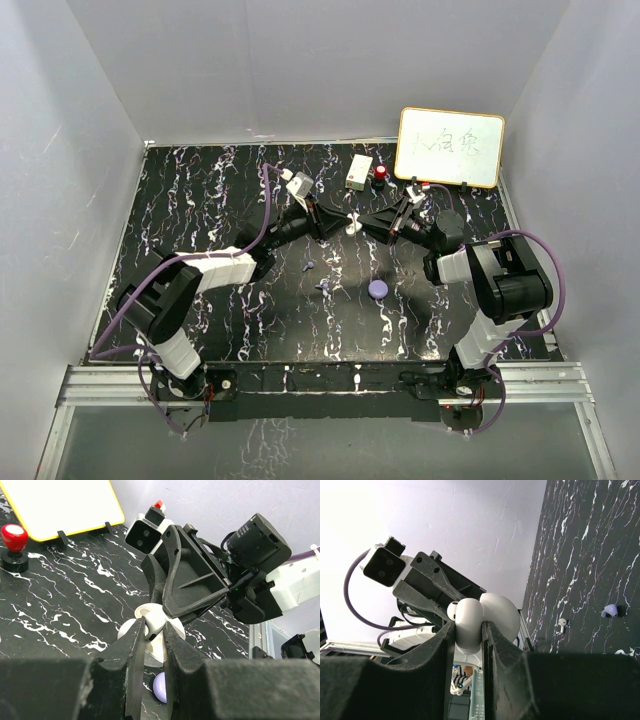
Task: Insert the wireless bluetooth earbuds into the charging case
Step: Place the earbud in the charging case.
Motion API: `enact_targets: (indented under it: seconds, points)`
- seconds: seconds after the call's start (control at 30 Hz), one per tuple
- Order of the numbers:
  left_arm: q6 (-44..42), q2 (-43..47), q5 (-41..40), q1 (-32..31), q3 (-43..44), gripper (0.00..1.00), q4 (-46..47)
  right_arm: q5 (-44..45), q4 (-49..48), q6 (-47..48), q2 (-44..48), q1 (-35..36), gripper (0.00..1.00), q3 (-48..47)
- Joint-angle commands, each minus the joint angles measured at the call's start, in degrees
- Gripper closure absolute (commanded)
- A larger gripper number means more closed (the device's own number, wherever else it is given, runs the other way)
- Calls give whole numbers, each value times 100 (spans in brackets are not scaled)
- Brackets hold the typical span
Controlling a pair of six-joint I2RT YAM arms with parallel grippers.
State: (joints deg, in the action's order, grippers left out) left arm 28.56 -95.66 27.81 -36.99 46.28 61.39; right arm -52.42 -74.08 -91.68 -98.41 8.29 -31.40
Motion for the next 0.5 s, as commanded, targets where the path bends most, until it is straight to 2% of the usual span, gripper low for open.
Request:
enact_targets:
  seconds: [0.0,0.43,0.47]
  points:
    - [-96,-26,-8,-43,134,100,313,44,-453,-39,70,23,100,-178]
    - [-97,-16,-21,-45,141,100,250,54,-493,-68,76,27,100,-183]
    - [-96,-20,-22,-45,148,95,235,54,-500,-69,76,16,100,-180]
